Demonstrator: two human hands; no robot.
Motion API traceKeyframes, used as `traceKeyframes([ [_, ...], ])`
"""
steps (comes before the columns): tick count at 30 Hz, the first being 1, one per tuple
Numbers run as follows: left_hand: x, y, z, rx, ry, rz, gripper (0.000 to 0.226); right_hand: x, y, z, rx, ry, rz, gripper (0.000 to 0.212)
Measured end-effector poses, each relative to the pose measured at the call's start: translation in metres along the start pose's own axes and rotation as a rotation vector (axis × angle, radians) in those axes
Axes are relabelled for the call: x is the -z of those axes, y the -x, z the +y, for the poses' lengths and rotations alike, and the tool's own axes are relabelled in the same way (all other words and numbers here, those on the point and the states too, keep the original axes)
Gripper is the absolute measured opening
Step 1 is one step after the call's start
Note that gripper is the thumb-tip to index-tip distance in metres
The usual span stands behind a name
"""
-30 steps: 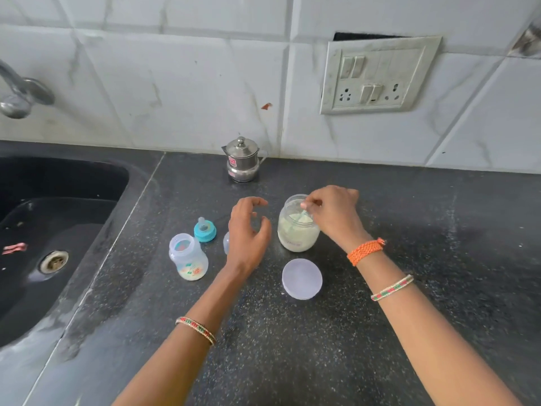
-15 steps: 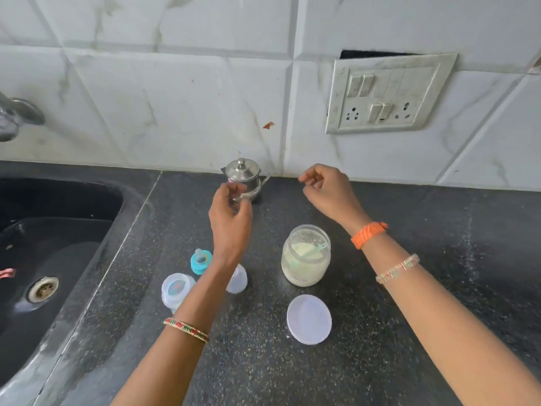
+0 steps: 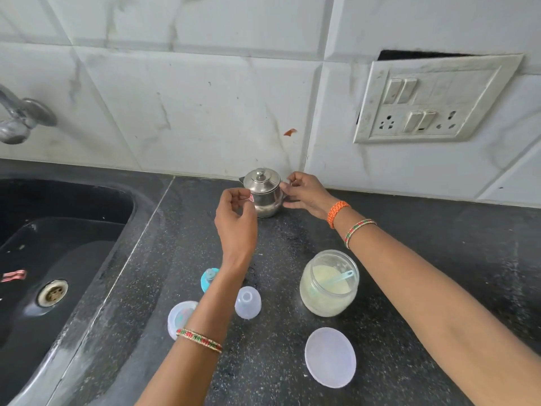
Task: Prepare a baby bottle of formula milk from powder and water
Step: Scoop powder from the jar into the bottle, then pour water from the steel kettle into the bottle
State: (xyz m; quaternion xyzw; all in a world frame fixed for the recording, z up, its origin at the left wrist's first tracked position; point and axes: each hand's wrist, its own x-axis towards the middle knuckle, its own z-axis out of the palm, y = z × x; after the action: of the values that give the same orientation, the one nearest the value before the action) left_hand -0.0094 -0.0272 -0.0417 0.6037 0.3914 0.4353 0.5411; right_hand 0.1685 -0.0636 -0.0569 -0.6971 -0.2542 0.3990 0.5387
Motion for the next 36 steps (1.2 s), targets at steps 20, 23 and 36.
traceKeyframes([
  [20,0.136,0.063,0.032,-0.203,-0.020,0.069,0.025,-0.028,0.180,-0.044,0.444,0.254,0.302,0.014],
  [23,0.171,0.090,-0.006,-0.170,-0.105,0.068,0.030,-0.045,0.191,-0.034,0.481,0.310,0.268,0.007],
  [36,0.193,0.127,-0.103,-0.156,-0.590,-0.346,0.063,-0.078,0.200,-0.024,0.499,0.449,0.134,0.007],
])
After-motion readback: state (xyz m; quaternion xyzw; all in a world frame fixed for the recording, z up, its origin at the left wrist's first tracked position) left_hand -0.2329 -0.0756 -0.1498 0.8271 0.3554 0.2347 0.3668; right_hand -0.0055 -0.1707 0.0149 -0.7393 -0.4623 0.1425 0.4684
